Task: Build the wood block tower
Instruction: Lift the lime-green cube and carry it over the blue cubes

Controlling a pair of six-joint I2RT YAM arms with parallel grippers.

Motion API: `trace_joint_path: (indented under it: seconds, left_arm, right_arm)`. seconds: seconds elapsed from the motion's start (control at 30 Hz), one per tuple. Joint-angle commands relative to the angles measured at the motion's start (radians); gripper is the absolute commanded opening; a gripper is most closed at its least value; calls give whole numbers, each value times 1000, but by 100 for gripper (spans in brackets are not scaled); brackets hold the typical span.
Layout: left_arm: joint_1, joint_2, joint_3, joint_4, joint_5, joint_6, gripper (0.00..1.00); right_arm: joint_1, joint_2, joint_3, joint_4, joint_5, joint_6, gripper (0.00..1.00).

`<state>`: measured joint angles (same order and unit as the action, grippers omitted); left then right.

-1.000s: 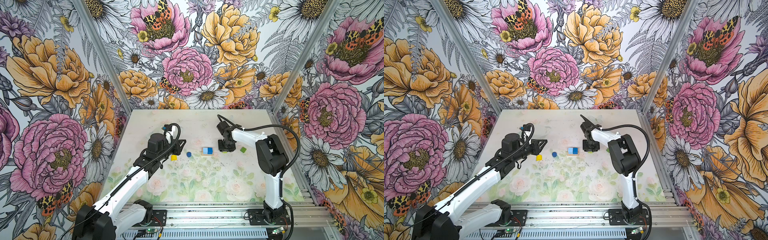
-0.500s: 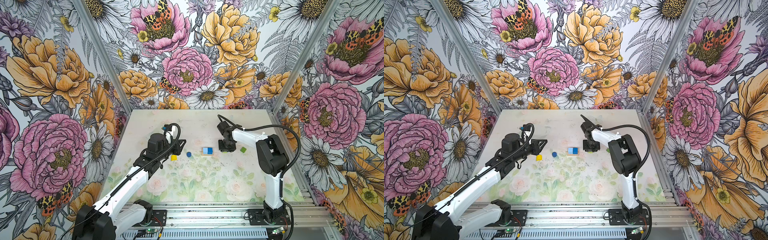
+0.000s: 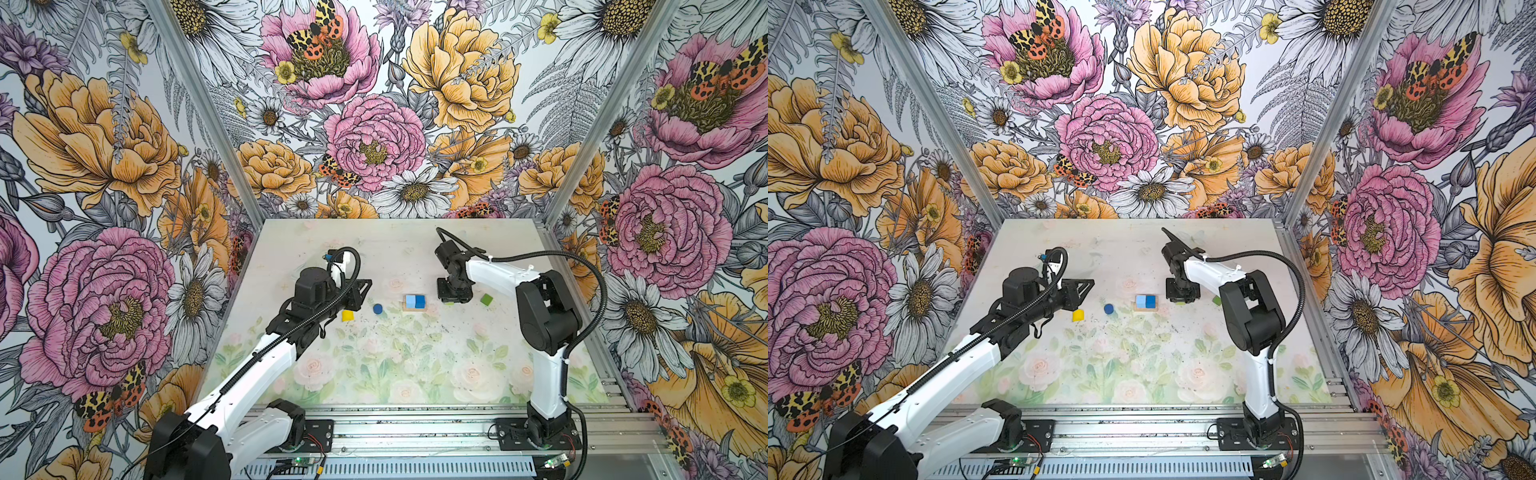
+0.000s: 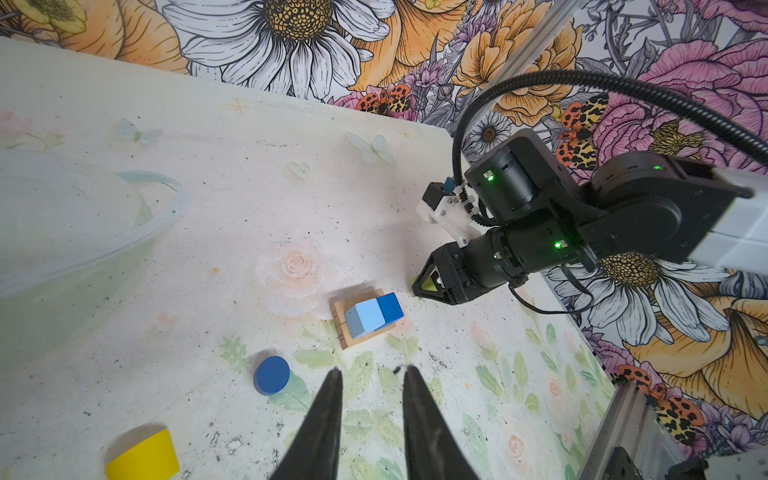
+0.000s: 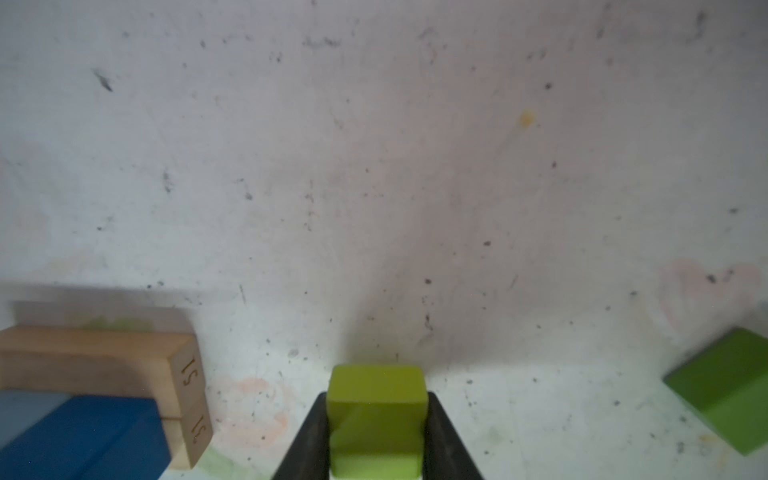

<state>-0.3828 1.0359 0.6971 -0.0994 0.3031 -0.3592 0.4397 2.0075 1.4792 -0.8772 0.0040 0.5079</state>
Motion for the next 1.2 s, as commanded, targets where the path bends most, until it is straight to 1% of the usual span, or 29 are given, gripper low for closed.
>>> trace_joint_path:
  seconds: [0.0, 0.3, 0.5, 0.8, 1.17]
  left_arm:
    - [3, -25, -15, 28, -12, 16, 27]
    - [4, -41, -19, 26, -16, 21, 27]
    - [3, -52, -25, 27, -16, 22, 27]
    - [4, -65, -36, 34, -15, 22, 27]
    - [4, -82, -48, 44, -9, 18, 28]
  right_arm:
    - [10, -71, 26, -49, 12, 17, 0]
    - [79, -131, 97, -147, 2, 81, 0]
    - [149, -119, 190, -192, 3, 118, 0]
    - [227, -38, 280, -204, -4, 163, 0]
    - [263, 60, 343, -207, 21, 200, 0]
